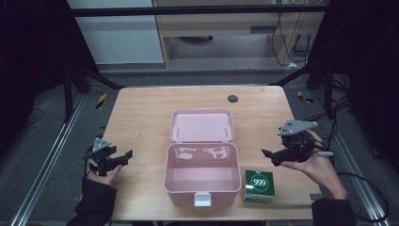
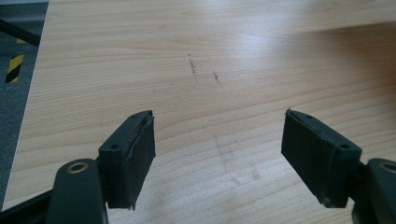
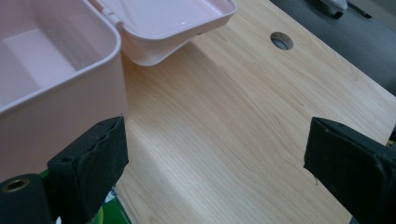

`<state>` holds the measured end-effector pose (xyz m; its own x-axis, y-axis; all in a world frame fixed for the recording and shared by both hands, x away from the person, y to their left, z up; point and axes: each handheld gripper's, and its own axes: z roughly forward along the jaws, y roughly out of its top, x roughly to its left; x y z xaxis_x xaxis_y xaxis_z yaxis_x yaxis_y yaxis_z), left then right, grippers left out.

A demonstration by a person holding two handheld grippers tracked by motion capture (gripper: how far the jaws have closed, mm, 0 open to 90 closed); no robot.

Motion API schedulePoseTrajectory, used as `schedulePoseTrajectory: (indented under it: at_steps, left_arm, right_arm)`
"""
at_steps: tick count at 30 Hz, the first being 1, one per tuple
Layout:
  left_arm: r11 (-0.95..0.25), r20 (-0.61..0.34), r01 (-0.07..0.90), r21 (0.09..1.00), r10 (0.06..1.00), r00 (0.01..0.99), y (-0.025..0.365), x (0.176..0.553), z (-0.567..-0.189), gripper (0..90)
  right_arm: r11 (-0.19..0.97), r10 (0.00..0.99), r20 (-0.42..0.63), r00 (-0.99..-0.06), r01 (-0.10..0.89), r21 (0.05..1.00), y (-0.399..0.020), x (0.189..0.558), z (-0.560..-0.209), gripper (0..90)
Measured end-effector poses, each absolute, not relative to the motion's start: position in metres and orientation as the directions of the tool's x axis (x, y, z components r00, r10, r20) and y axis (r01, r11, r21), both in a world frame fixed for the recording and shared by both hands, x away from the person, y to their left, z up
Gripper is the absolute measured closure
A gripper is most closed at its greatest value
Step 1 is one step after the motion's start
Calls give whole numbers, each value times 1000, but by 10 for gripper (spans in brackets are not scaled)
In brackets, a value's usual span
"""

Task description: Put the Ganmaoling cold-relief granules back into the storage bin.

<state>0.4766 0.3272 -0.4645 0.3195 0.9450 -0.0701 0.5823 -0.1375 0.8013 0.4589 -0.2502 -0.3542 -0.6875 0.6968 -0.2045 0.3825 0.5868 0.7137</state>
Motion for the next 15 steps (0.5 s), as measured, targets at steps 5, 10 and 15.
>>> schedulePoseTrajectory:
  at_steps: [5, 10, 15]
  left_arm:
    - [-145, -65, 584, 799, 944, 324, 326, 477, -465, 253]
    - [-148, -64, 584, 798, 943, 326, 326, 477, -465, 253]
    - [-151, -63, 586, 796, 942, 328, 325, 477, -465, 254]
  right_arm:
    - [634, 657, -220, -722, 370, 679, -244, 458, -348, 63]
    - [679, 612, -232, -756, 352, 644, -240, 456, -343, 60]
    - [721, 563, -234, -792, 333, 608, -233, 454, -341, 58]
